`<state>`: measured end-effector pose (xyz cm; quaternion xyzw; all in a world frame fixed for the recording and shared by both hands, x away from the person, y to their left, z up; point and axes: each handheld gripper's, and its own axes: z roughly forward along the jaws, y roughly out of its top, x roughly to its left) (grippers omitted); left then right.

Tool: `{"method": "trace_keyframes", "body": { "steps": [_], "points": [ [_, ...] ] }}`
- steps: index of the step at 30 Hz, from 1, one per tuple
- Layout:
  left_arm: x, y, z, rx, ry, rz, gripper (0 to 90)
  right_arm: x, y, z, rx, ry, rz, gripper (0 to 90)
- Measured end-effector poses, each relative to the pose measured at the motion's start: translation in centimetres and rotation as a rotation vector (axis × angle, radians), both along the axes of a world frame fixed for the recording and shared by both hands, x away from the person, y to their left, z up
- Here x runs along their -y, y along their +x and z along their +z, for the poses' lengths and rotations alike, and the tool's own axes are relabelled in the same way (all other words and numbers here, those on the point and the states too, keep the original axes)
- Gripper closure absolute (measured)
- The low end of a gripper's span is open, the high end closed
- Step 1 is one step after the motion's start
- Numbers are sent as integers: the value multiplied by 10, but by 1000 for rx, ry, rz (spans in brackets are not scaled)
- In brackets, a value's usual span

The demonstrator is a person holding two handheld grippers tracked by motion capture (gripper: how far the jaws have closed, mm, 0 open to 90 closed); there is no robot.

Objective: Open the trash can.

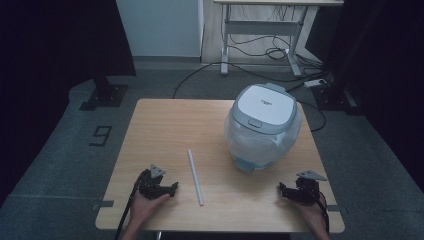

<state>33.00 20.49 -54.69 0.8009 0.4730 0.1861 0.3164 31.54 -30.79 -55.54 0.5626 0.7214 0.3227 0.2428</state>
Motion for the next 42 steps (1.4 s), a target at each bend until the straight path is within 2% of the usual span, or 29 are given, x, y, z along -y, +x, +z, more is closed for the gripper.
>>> {"method": "trace_keyframes", "body": {
  "steps": [15, 25, 36, 39, 42],
  "points": [
    [0, 0, 0, 1, -2, 1, 128, 1, 1, 0, 2, -1, -11, 136],
    [0, 0, 0, 1, -1, 1, 128, 2, 1, 1, 12, 4, -34, 196],
    [0, 0, 0, 1, -1, 2, 128, 7, 0, 1, 20, 38, -49, 243],
    [0, 0, 0, 1, -1, 1, 128, 8, -2, 2, 35, 44, -49, 265],
    [0, 0, 0, 0, 0, 0, 128, 11, -5, 7, 52, 72, -42, 297]
  ]
}}
